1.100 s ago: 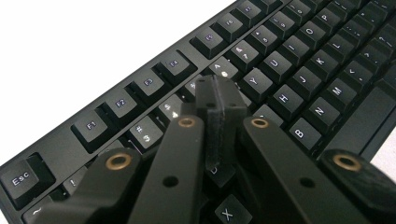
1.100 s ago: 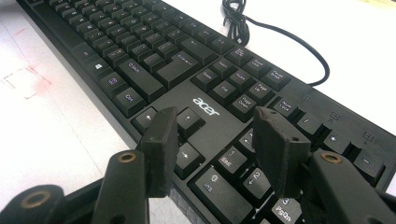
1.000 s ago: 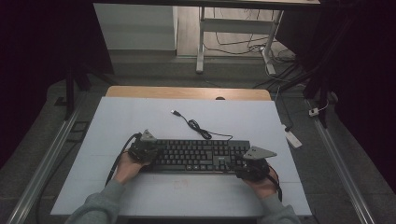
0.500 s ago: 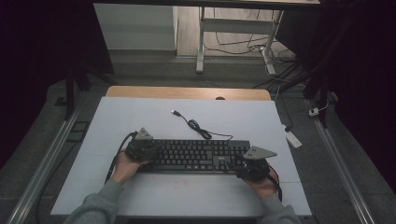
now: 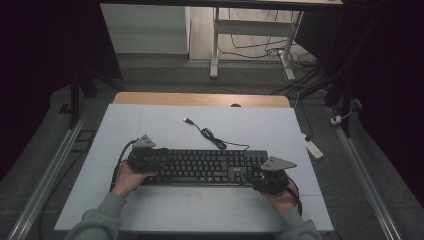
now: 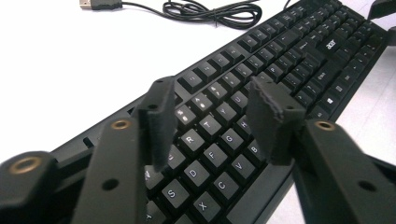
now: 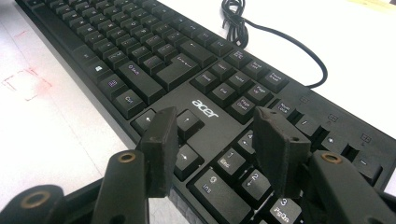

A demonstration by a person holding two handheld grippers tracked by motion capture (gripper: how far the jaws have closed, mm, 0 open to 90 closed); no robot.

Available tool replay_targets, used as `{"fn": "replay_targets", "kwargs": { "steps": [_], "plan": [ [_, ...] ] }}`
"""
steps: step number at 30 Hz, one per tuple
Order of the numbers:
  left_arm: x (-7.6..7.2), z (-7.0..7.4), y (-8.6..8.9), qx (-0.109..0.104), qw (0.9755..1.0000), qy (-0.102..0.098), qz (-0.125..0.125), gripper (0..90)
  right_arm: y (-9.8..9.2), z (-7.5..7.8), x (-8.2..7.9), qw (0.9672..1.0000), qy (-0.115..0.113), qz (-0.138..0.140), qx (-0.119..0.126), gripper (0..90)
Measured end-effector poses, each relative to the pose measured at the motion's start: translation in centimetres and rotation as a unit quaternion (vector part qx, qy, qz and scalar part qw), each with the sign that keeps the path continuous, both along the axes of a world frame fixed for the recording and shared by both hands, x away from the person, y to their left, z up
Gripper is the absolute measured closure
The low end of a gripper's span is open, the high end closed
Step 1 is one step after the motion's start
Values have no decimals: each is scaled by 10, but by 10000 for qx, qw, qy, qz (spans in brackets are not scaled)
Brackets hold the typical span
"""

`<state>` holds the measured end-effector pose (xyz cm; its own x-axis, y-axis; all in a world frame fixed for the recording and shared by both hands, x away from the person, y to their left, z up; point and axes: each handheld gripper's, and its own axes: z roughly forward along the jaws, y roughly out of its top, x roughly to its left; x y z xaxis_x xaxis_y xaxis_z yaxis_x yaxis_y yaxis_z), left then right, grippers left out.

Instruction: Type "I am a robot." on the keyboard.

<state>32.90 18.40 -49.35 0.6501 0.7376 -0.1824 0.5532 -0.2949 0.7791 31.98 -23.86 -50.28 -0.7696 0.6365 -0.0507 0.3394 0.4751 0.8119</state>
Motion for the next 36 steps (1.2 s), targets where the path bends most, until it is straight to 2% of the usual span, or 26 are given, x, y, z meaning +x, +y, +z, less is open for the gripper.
{"fn": "replay_targets", "kwargs": {
  "steps": [7,9,23,36],
  "plan": [
    [-7,7,6,-108,9999,-9,9,394,0,0,0,10000,9,-14,-14,506],
    [-9,8,7,-65,10000,-16,-19,381,-1,0,1,10000,11,-25,-7,506],
    [-11,9,7,-92,10000,18,-32,325,5,1,0,10000,-8,45,7,506],
    [-11,8,6,-134,9998,61,-112,312,18,6,2,9997,-16,160,191,514]
  ]
}}
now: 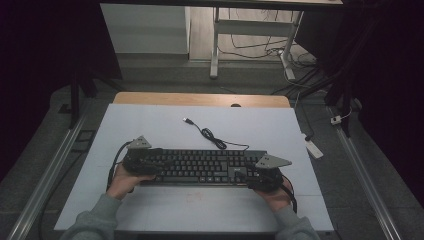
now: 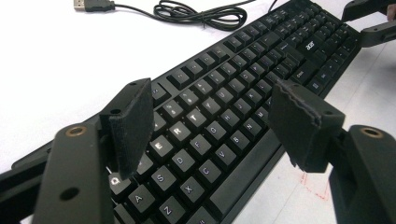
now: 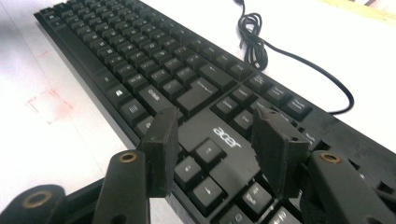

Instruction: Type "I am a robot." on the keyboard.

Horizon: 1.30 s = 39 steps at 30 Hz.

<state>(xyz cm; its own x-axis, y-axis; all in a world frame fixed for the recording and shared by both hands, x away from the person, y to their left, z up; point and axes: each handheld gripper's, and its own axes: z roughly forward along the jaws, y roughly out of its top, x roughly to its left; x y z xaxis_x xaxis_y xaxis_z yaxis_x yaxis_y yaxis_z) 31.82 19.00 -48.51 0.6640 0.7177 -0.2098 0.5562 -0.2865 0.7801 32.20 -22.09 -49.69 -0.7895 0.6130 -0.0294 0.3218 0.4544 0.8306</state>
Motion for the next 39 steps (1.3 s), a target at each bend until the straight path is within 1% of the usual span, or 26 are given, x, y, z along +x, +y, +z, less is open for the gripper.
{"fn": "replay_targets", "kwargs": {
  "steps": [5,7,10,12,15,17,18,20,22,27,34,39],
  "plan": [
    [0,0,0,8,10000,0,2,311,7,3,2,10000,-42,69,53,544],
    [0,0,0,9,10000,5,6,311,10,4,2,9999,-33,83,49,563],
    [1,-1,0,28,10000,19,15,310,15,5,4,9998,-19,147,105,605],
    [1,-1,0,35,10000,23,16,310,18,6,5,9998,-19,214,60,643],
    [1,-1,0,32,10000,21,21,310,25,8,7,9996,-4,265,62,713],
    [1,-1,0,39,10000,19,17,310,29,8,8,9994,7,330,119,762],
    [1,-1,0,41,10000,19,19,310,31,9,9,9993,34,362,76,789],
    [0,-1,0,49,10000,19,22,310,36,10,11,9991,45,416,65,841],
    [0,-1,0,58,10000,20,22,310,40,10,14,9991,58,417,34,883],
    [0,-1,0,58,10000,19,24,310,52,11,20,9987,91,484,113,894],
    [0,-1,-1,88,10000,25,15,301,70,9,25,9977,127,661,20,894],
    [1,-1,-1,51,10000,72,40,285,84,6,30,9970,156,754,-23,894]
  ]
}}
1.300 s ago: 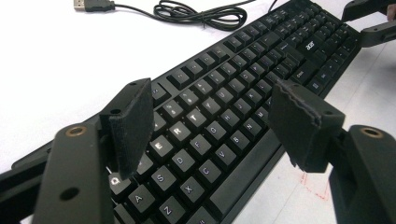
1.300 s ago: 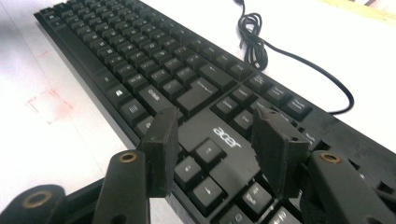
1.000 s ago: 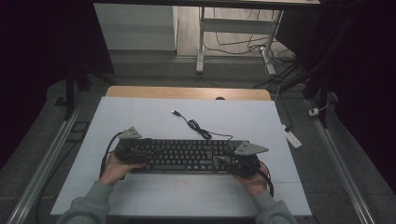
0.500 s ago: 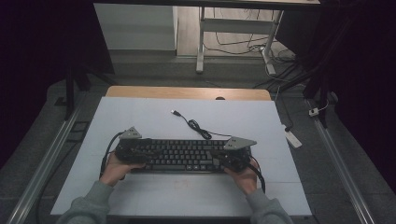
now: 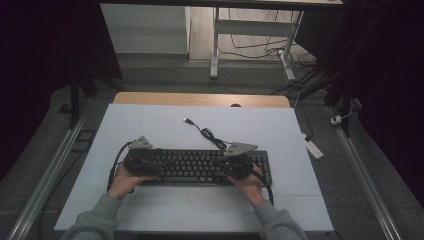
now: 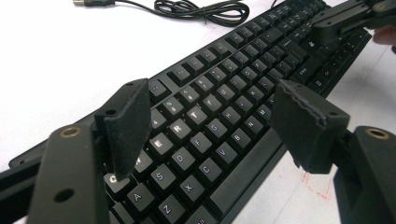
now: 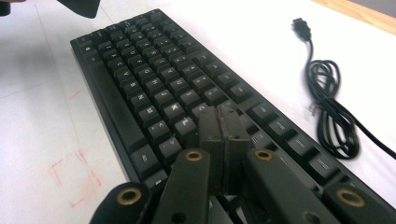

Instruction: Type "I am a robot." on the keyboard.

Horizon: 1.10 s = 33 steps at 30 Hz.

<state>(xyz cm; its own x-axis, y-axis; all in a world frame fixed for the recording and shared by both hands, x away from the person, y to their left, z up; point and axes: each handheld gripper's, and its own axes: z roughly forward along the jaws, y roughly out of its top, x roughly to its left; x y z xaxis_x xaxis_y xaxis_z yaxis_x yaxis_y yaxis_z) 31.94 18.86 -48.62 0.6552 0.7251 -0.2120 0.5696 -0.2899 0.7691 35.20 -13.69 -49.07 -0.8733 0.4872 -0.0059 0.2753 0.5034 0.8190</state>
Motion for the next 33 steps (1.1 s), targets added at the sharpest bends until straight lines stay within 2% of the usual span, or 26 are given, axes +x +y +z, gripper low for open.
{"fn": "replay_targets", "kwargs": {
  "steps": [14,33],
  "plan": [
    [0,-1,-1,41,10000,8,-24,266,34,-10,14,9995,136,103,-253,893],
    [0,-2,-2,119,9999,4,-42,266,56,-20,26,9981,279,57,-540,892]
  ]
}}
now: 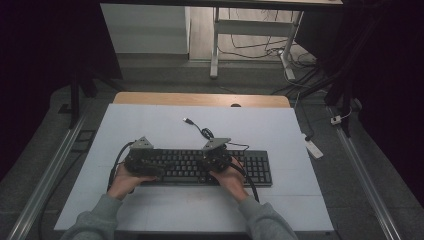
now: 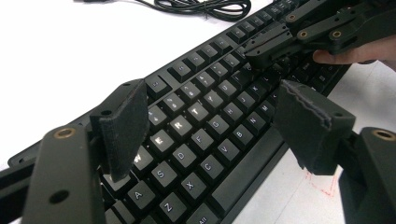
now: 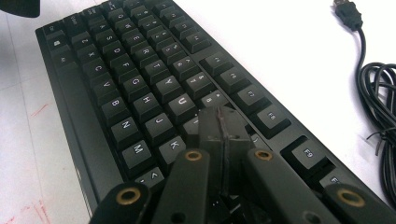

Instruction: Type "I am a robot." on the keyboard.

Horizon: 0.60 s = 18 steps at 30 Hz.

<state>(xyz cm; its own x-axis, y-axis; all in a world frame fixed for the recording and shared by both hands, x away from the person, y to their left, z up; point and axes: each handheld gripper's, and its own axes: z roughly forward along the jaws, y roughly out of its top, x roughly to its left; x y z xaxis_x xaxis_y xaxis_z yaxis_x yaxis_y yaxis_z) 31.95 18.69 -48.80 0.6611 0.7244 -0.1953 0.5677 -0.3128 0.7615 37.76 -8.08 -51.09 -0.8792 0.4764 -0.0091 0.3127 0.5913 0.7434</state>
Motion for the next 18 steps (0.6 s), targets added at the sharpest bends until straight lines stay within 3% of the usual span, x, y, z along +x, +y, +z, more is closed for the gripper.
{"fn": "replay_targets", "kwargs": {
  "steps": [18],
  "plan": [
    [0,0,-1,49,10000,-7,-7,266,3,-6,0,9997,-102,-39,-195,894]
  ]
}}
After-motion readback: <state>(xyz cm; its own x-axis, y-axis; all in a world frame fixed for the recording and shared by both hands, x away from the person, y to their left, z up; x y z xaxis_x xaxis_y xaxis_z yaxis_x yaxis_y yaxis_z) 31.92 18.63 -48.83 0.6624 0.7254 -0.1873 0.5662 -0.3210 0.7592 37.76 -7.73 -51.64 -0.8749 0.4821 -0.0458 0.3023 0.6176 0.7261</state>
